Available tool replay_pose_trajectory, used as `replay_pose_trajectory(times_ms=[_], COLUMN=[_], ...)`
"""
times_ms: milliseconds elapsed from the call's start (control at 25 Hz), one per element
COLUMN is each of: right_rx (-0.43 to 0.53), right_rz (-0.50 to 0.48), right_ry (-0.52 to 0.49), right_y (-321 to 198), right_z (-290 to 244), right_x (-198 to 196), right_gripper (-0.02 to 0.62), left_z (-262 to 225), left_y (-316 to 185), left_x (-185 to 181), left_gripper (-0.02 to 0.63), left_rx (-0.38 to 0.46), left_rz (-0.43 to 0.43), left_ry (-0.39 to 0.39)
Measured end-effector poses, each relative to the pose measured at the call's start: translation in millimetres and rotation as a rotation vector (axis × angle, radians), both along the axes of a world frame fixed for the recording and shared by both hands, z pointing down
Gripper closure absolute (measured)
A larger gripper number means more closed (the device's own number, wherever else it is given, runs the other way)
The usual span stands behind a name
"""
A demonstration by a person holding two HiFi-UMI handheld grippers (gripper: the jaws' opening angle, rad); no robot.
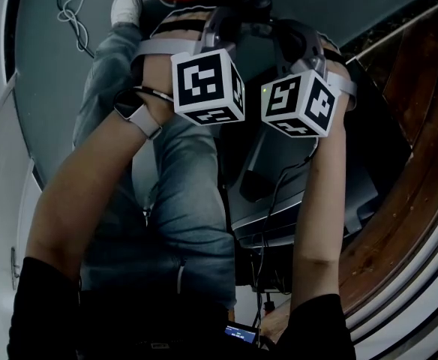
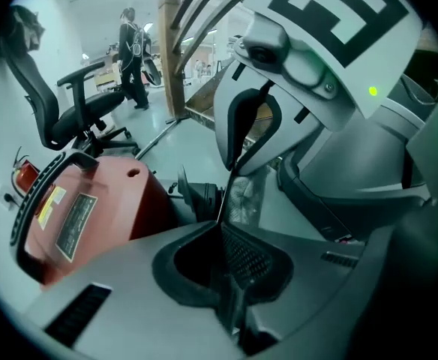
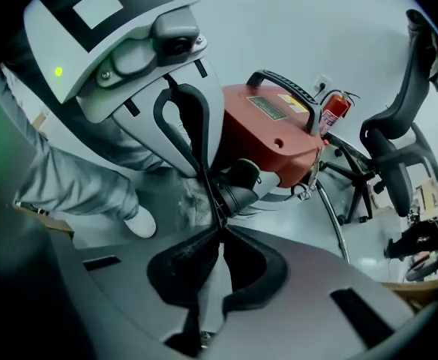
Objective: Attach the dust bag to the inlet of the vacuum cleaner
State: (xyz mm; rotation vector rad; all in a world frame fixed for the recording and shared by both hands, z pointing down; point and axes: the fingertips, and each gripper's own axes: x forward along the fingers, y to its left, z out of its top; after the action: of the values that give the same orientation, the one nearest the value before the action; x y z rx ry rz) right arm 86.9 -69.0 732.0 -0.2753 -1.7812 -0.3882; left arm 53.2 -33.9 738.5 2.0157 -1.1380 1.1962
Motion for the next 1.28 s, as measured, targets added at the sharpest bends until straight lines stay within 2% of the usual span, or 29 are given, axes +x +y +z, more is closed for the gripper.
replay_pose_trajectory(times_ms=[80,320,480,560,800,1040,1160,1280], right_rx=[0.021,0.047,0.015,0.019,0.051,0.021,0.049,0.056], right_rz=[0.005,-0.109,0.001,0.024,-0.091,0.03,0.009,-0.051], right_ry=[0.005,0.021,-0.008,-0.008,0.013,-0.018,-0.009,0.001], right_y=[-3.0,1.2,-6.0,-8.6,-6.7,-14.6,-16.7,-12.7], right_z=[0.0,-2.4,-0.8,0.0,-2.0,-0.7,-2.8,-4.0], right_x=[0.1,-20.3,-6.9,-5.5,-25.1,-13.5,-17.1,-24.7], right_gripper=[0.557,0.554,0.555,0.555,0.551,0.552,0.551,0.551], left_z=[0.7,6.2,0.9,0.7,6.1,2.4,3.4,6.5], left_y=[-2.2,14.2,-0.5,-4.0,10.4,-4.4,-4.9,2.4], left_x=[1.0,-1.9,-3.7,-4.2,-3.5,-7.4,-7.6,-7.6], left_gripper=[0.581,0.581,0.583,0.583,0.583,0.583,0.583,0.583], left_rx=[0.002,-0.017,0.006,0.004,-0.003,-0.004,-0.001,0.0], left_rz=[0.002,-0.006,0.003,-0.005,0.02,0.019,0.0,-0.021], left_ry=[-0.001,-0.013,-0.018,-0.017,-0.034,-0.031,-0.025,-0.022])
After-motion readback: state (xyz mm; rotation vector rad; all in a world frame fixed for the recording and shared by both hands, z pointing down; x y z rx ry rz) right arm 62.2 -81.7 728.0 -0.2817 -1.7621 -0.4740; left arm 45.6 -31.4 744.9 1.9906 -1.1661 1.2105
